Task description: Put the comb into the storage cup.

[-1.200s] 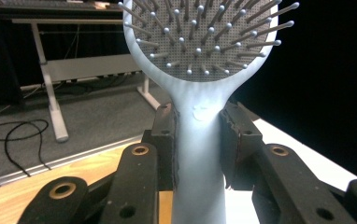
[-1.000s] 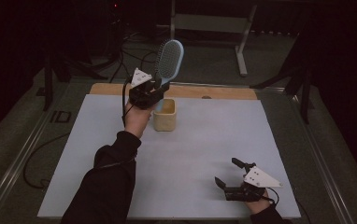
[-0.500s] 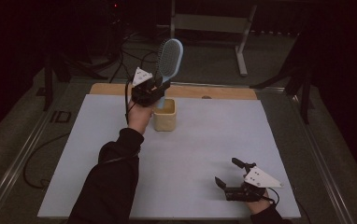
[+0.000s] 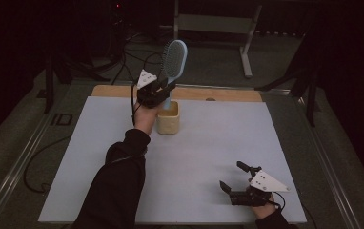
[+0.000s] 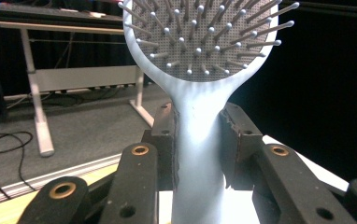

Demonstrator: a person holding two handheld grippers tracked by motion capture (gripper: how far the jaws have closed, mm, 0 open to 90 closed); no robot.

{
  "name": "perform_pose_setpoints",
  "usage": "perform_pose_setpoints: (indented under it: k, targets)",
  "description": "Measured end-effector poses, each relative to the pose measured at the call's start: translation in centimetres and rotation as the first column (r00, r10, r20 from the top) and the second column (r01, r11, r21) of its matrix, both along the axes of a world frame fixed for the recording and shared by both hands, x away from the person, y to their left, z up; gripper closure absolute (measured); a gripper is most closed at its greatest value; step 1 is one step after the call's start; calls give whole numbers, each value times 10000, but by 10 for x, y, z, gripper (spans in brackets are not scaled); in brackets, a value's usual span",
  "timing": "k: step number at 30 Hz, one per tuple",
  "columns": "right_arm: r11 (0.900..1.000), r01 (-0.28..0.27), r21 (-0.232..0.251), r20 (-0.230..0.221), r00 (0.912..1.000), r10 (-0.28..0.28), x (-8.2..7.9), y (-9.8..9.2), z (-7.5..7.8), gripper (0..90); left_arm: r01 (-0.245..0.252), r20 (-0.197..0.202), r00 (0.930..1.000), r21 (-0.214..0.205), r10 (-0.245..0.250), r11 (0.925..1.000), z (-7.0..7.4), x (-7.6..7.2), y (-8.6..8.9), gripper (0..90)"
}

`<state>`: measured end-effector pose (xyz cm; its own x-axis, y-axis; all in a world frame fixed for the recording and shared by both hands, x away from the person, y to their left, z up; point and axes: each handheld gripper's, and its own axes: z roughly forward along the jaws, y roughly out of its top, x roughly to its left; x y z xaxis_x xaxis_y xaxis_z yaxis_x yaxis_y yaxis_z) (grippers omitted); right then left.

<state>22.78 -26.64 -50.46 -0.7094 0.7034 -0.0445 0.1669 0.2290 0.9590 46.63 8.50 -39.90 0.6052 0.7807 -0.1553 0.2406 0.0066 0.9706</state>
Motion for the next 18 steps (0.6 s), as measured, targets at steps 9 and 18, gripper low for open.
perform_pose_setpoints:
  k: [9,18]
  targets:
    - [10000,-21,75,-1,10000,21,0,0,0,76,-164,-8,9999,24,164,9999,-17,8,-2,701]
    - [9999,-39,104,-3,10000,39,0,-1,0,75,-309,-76,9995,267,311,9992,-31,10,-2,700]
